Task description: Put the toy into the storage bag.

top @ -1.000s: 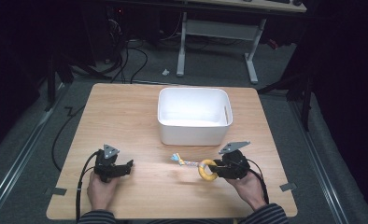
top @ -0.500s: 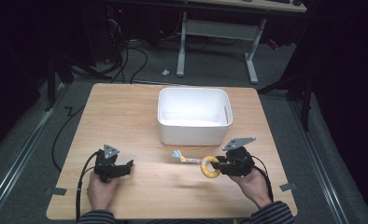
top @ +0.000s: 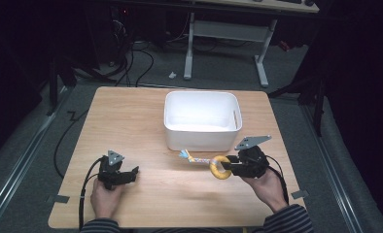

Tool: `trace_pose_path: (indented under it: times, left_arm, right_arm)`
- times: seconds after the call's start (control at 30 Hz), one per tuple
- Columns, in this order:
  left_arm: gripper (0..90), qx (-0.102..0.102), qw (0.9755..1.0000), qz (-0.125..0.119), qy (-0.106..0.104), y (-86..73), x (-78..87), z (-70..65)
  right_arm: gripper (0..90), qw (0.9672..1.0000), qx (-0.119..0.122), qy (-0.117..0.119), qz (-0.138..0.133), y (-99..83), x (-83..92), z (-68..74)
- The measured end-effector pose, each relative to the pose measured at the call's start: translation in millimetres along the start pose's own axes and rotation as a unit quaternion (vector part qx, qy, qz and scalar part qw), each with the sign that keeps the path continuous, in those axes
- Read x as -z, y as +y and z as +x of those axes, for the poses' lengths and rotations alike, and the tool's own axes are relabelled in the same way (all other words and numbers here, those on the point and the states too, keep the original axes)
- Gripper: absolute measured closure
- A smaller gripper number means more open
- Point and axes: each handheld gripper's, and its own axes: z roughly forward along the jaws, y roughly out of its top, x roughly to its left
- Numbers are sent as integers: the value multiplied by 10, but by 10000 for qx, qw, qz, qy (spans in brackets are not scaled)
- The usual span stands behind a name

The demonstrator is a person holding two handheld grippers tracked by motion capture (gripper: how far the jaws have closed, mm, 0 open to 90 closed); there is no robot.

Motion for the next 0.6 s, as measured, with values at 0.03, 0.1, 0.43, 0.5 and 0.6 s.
trace_pose_path:
  times: [0.03,0.1,0.43,0.5,0.6]
  left_arm:
    - [180,-5,10000,3,2,0,0,0]
    - [180,-7,10000,4,2,0,0,0]
    - [180,-8,10000,5,2,0,0,0]
    - [180,-8,10000,5,2,0,0,0]
    - [180,-13,10000,3,2,0,0,-2]
  right_arm:
    - [681,10000,-10,-9,-28,11,19,-5]
    - [681,10000,-25,-23,-71,37,64,-31]
    - [680,9997,-72,-25,-234,139,158,-98]
    - [680,9995,-50,-26,-298,171,189,-106]
    - [680,9995,-45,-38,-318,209,217,-123]
